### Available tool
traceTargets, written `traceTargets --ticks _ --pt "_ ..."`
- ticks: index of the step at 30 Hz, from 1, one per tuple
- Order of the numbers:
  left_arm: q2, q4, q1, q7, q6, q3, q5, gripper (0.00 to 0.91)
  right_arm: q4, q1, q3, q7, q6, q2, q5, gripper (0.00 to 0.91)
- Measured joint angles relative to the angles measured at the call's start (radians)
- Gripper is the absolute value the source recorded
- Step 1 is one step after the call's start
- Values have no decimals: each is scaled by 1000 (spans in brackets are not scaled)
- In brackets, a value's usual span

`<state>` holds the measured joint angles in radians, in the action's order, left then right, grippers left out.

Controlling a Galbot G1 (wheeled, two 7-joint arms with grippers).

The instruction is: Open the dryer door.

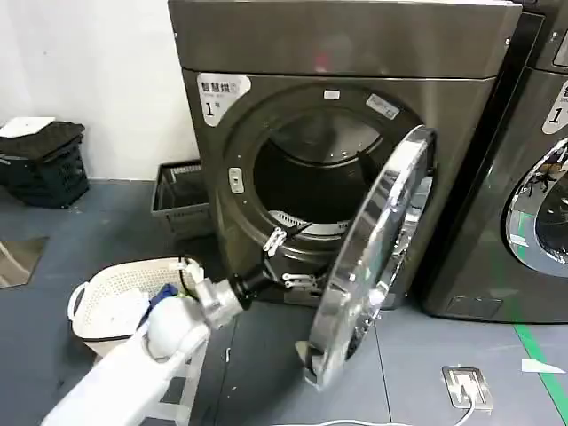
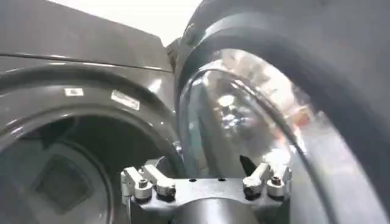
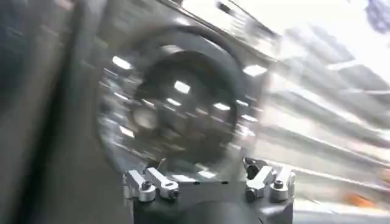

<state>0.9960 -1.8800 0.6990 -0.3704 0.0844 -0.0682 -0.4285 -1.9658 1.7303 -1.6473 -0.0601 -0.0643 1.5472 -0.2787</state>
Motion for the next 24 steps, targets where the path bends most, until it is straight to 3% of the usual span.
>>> traceTargets --ticks 6,13,24 --pt "47 37 -52 -1 -4 -63 11 907 27 -29 -136 87 60 52 52 907" --pt "112 95 -108 -1 -3 -135 22 907 74 -23 -244 150 58 62 75 907" --pt "227 181 -199 6 -25 -258 36 907 177 -14 -341 303 63 62 218 907"
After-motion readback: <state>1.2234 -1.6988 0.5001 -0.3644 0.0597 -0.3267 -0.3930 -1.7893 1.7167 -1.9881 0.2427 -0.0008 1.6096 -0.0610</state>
